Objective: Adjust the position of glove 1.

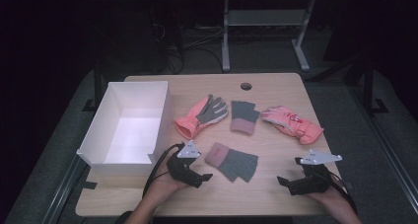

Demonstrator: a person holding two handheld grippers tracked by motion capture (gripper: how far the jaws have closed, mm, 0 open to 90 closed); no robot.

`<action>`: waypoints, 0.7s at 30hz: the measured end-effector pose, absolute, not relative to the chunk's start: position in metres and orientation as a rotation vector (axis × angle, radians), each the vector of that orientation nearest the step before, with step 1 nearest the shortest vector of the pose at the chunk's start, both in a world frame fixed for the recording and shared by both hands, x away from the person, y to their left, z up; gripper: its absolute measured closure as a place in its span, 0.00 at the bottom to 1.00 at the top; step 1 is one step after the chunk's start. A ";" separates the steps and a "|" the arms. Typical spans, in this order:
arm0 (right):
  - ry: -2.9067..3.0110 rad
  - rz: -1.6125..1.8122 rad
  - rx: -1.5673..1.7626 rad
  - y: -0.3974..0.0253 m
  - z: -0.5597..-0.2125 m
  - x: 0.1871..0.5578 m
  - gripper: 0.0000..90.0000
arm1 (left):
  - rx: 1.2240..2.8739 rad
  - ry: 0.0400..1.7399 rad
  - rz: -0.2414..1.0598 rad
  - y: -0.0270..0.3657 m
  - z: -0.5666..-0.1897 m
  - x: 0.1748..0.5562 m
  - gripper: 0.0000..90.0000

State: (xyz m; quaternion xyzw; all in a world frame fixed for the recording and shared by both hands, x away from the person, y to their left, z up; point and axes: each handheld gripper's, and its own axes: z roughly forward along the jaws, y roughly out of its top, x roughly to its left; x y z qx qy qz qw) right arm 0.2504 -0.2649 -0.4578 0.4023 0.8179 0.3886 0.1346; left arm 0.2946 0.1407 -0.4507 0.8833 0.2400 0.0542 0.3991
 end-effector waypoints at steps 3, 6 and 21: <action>2.375 1.120 1.163 -0.265 -0.457 0.251 0.02 | 2.247 0.628 0.114 0.143 -0.453 0.295 0.15; 2.386 1.105 1.149 -0.265 -0.455 0.252 0.02 | 2.264 0.622 0.100 0.143 -0.452 0.294 0.15; 2.419 1.168 1.135 -0.247 -0.442 0.261 0.22 | 2.236 0.630 0.119 0.141 -0.450 0.291 0.15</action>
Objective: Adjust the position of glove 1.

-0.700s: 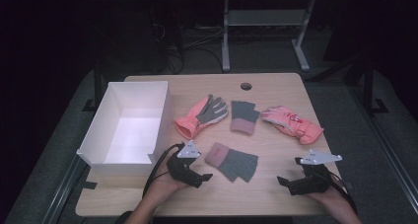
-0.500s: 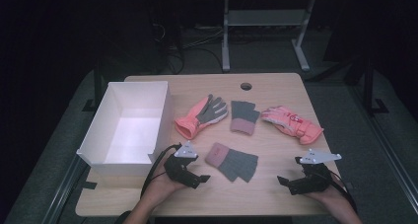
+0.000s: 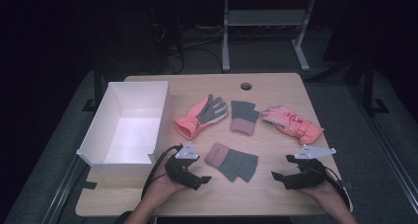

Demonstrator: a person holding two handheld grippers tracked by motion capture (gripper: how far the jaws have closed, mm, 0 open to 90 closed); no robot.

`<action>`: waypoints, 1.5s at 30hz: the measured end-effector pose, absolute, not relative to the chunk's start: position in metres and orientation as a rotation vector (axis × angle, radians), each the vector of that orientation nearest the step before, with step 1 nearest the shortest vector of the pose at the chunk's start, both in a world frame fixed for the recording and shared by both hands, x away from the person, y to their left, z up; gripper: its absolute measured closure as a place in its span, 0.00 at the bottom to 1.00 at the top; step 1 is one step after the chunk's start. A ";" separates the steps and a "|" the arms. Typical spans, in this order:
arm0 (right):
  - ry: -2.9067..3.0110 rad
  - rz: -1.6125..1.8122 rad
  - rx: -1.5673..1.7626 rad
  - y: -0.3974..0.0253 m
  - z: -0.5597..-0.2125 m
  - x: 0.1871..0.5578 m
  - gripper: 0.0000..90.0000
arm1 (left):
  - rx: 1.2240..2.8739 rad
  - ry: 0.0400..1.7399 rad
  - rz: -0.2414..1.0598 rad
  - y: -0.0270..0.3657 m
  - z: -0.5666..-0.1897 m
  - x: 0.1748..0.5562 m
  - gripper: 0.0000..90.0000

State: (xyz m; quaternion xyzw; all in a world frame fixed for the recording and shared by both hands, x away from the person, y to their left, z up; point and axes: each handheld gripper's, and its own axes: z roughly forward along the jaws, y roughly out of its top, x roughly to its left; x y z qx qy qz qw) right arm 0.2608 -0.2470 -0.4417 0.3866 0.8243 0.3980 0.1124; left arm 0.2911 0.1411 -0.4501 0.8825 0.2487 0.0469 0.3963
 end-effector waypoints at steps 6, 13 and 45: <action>2.419 1.226 1.118 -0.239 -0.436 0.267 0.41 | 2.242 0.626 0.112 0.139 -0.450 0.290 0.15; 2.426 1.242 1.105 -0.234 -0.432 0.268 0.63 | 2.243 0.608 0.110 0.138 -0.450 0.289 0.15; 2.689 1.222 0.852 -0.161 -0.445 0.281 1.00 | 2.245 0.608 0.119 0.136 -0.453 0.288 0.15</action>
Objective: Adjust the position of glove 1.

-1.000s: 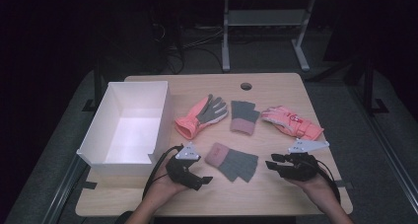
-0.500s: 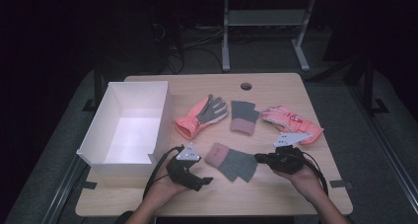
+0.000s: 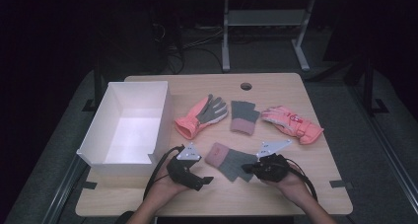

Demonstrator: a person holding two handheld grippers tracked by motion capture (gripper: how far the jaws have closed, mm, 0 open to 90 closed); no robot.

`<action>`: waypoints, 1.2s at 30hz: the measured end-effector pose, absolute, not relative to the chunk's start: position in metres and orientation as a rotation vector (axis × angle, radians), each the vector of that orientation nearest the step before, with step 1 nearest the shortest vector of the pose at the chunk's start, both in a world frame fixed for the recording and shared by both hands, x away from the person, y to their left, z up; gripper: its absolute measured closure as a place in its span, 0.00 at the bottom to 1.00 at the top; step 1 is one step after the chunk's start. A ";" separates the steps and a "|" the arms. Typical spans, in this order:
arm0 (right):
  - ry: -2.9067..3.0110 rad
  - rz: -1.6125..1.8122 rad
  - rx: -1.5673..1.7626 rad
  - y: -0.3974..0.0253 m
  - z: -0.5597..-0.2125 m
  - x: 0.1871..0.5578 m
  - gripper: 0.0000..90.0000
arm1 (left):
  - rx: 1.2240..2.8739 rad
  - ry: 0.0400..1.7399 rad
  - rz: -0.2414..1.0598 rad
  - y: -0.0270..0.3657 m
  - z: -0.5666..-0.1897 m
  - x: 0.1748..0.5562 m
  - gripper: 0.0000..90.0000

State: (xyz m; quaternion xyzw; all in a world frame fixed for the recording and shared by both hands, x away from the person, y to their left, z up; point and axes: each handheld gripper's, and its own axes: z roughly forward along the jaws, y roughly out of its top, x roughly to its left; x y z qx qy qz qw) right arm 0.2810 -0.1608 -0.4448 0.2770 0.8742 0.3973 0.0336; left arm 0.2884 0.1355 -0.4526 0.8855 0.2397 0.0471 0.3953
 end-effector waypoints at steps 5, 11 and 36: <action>2.730 1.156 0.824 -0.154 -0.454 0.277 1.00 | 2.240 0.605 0.119 0.136 -0.453 0.288 0.15; 2.758 1.086 0.809 -0.151 -0.461 0.275 1.00 | 2.242 0.600 0.123 0.136 -0.453 0.287 0.15; 2.657 1.006 1.052 -0.214 -0.459 0.297 1.00 | 2.249 0.592 0.127 0.137 -0.452 0.287 0.15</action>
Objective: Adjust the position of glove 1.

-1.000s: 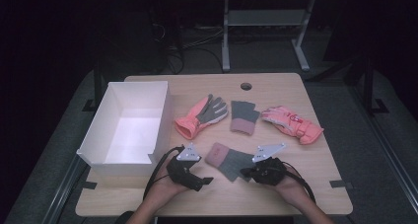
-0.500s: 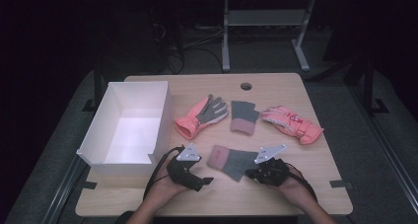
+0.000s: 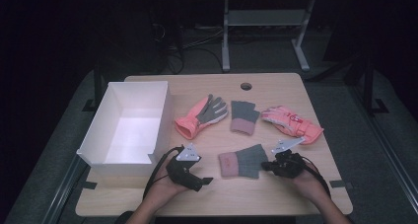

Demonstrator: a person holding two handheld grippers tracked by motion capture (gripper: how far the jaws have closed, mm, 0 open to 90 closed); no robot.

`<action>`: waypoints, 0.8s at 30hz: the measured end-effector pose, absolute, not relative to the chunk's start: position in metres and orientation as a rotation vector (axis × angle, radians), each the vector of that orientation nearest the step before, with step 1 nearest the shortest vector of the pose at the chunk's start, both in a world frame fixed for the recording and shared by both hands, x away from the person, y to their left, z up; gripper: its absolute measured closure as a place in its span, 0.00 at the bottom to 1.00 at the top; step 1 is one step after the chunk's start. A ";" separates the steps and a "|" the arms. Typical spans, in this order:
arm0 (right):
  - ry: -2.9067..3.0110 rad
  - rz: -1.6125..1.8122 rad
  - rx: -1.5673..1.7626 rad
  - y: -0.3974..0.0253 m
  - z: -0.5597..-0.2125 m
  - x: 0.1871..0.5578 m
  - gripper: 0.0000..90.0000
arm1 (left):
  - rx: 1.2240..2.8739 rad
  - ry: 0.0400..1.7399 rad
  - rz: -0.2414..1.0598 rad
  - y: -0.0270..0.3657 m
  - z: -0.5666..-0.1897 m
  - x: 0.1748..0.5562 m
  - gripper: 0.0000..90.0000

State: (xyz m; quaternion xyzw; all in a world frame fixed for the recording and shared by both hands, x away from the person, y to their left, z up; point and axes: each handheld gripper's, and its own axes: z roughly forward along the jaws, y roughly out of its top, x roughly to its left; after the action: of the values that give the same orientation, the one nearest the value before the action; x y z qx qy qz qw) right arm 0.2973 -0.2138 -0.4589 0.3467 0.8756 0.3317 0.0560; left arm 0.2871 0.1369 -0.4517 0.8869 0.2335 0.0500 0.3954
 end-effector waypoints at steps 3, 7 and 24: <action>2.635 0.989 1.083 -0.222 -0.459 0.300 1.00 | 2.249 0.591 0.128 0.137 -0.452 0.287 0.15; 2.609 0.967 1.122 -0.230 -0.458 0.303 1.00 | 2.251 0.592 0.128 0.137 -0.452 0.288 0.15; 2.595 1.100 1.015 -0.179 -0.437 0.325 1.00 | 2.270 0.583 0.116 0.134 -0.454 0.288 0.15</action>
State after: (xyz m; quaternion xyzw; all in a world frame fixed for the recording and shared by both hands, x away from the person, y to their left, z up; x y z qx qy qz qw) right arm 0.3253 -0.1793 -0.4367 0.3380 0.8639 0.3663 0.0727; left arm 0.2876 0.1342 -0.4536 0.8919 0.2292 0.0456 0.3873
